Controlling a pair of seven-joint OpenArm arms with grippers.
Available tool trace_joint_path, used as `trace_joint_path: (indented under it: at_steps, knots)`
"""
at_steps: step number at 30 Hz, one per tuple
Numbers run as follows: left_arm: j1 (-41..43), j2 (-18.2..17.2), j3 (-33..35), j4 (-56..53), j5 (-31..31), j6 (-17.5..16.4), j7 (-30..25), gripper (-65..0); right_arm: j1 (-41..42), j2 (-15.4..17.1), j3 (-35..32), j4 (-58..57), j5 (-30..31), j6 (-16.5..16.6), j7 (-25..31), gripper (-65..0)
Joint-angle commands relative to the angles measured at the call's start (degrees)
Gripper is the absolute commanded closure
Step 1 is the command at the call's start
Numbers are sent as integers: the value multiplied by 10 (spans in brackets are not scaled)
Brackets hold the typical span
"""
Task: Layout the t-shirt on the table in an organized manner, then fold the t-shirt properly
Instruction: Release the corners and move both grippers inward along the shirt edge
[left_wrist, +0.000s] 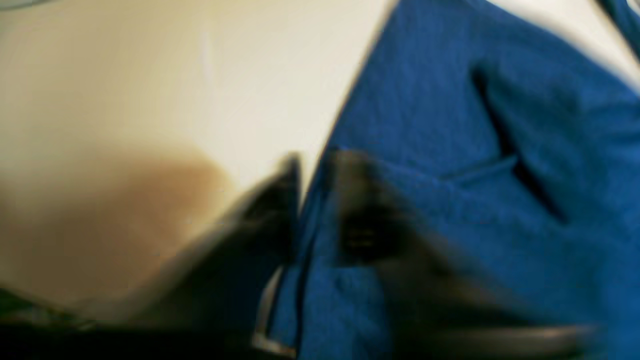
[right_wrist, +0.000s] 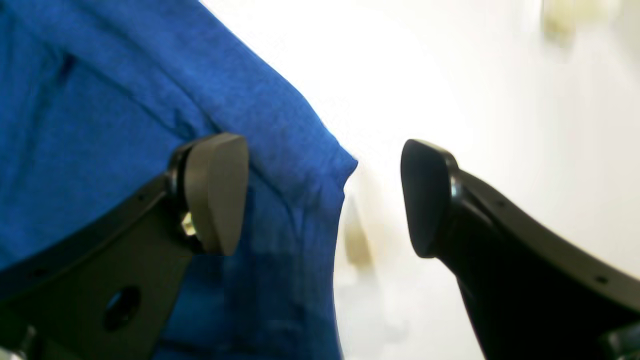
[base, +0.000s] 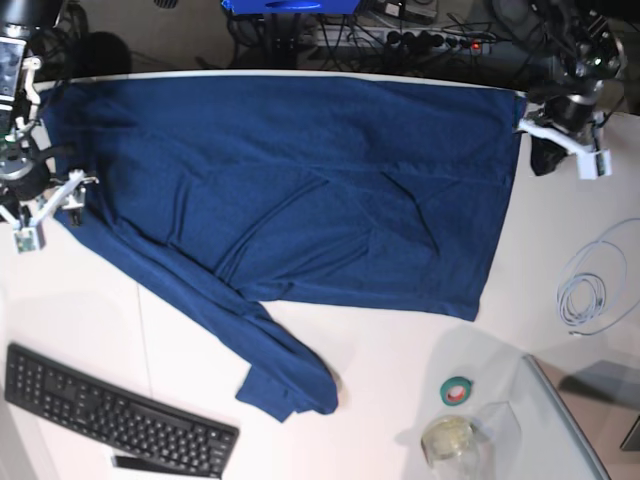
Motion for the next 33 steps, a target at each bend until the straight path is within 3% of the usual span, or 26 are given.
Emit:
trace_joint_path:
  at_steps: [1, 4, 10, 17, 30, 31, 33]
  knots:
    - [-4, -4, 0, 9, 3, -3, -15, 0, 12, 13, -8, -6, -19, -3, 13, -446]
    - [-14, 9, 2, 8, 34, -3, -16, 0, 44, 13, -25, -51, -64, -3, 12, -435]
    - [-13, 9, 65, 5, 42, -3, -19, 0, 90, 11, -21, -103, -75, -3, 15, -240]
    - [-8, 10, 112, -1, 42, -3, -19, 0, 153, 16, -21, -178, -77, -3, 12, -237]
    - [-19, 7, 115, -84, 43, -3, -20, 0, 176, 16, -21, -235, -76, -3, 12, -228]
    - [-23, 7, 115, -86, 43, -3, -20, 0, 176, 16, -24, -237, -76, -3, 12, -216]
    - [-26, 7, 114, -95, 53, -2, -20, 0, 187, 16, -24, -252, -77, -3, 12, -134]
